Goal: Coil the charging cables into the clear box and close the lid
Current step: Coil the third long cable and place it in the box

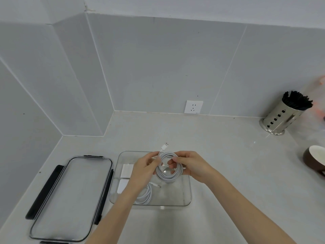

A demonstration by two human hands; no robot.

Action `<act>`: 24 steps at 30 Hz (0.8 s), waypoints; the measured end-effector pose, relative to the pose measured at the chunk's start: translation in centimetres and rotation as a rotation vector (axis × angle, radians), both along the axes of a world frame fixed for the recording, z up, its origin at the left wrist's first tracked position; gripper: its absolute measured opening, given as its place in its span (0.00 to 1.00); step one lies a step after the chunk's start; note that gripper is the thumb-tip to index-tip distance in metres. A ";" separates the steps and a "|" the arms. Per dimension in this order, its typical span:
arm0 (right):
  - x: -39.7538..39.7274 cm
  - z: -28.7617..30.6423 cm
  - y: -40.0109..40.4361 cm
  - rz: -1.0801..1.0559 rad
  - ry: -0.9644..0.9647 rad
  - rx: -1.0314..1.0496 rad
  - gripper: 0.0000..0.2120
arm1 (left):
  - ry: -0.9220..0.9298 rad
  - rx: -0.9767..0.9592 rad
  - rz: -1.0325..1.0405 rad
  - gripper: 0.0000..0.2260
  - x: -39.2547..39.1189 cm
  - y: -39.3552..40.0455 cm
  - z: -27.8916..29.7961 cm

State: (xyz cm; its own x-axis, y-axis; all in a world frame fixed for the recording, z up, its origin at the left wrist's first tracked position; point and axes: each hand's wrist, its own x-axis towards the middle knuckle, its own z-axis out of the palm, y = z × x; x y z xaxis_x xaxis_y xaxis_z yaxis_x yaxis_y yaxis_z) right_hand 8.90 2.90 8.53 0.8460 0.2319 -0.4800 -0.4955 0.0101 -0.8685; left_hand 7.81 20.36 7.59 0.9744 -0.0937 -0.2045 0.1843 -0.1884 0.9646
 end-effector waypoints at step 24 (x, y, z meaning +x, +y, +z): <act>0.2 0.7 0.5 -0.003 -0.069 -0.156 0.10 | -0.053 0.078 0.150 0.08 -0.3 -0.5 -0.3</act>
